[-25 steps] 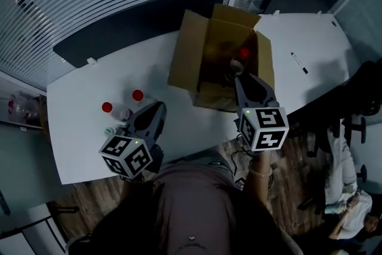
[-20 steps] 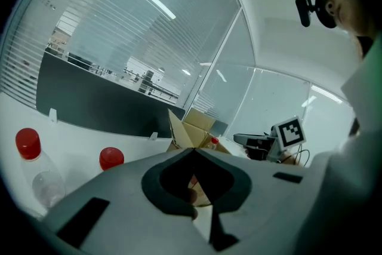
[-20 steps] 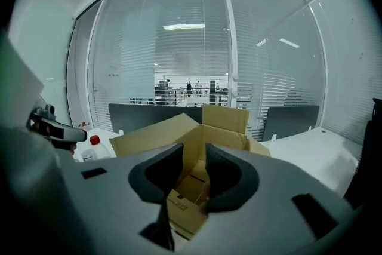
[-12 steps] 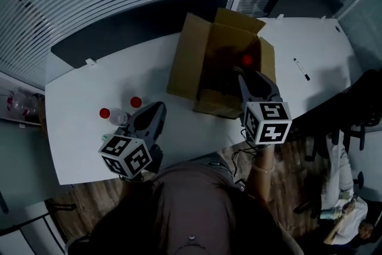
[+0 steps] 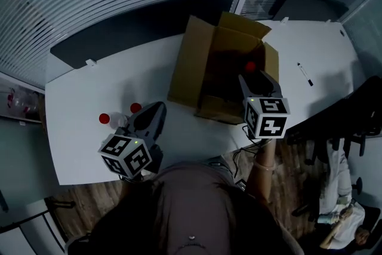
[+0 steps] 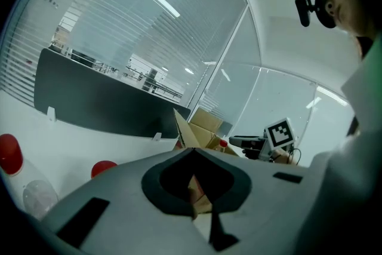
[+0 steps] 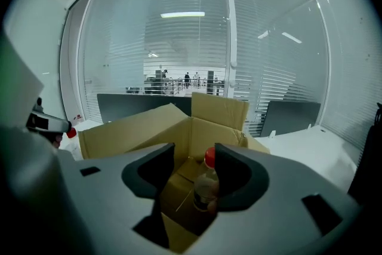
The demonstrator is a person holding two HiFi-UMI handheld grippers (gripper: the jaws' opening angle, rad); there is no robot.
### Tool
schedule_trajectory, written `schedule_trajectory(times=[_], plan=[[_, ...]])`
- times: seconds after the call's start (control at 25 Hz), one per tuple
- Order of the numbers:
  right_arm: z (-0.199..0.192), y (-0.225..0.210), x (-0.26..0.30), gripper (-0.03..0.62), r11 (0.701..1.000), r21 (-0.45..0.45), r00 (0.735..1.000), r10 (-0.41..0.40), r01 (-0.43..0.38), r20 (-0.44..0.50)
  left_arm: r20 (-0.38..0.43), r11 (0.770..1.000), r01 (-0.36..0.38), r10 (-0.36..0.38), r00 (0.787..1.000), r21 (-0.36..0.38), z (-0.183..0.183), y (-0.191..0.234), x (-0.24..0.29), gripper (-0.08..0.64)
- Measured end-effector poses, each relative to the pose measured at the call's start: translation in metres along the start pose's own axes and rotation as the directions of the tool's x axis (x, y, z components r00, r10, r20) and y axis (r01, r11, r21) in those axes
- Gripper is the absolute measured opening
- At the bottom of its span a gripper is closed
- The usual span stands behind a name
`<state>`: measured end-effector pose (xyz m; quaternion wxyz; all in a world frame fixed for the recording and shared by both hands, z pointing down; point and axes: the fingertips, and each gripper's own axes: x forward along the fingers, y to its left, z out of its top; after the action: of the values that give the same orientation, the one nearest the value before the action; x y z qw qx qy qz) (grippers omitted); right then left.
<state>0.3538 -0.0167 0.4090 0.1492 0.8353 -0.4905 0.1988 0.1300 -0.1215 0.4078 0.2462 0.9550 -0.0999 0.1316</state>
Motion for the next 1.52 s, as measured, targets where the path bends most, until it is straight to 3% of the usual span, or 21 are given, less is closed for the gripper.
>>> schedule_trajectory(times=[0.76, 1.24, 1.52], plan=[[-0.017, -0.026, 0.043, 0.218, 0.998, 0.017, 0.989, -0.056, 0.059, -0.138, -0.025, 0.999, -0.027, 0.026, 0.999, -0.028, -0.002, 0.018, 0.012, 0.008], [-0.037, -0.034, 0.056, 0.218, 0.998, -0.022, 0.950, -0.067, 0.064, -0.304, -0.034, 0.998, -0.032, 0.030, 0.999, -0.047, -0.007, 0.021, 0.018, 0.009], [-0.050, -0.040, 0.063, 0.218, 0.995, -0.057, 0.907, -0.099, 0.083, -0.409, -0.047, 0.998, -0.032, 0.030, 0.998, -0.051, -0.009, 0.023, 0.019, 0.008]])
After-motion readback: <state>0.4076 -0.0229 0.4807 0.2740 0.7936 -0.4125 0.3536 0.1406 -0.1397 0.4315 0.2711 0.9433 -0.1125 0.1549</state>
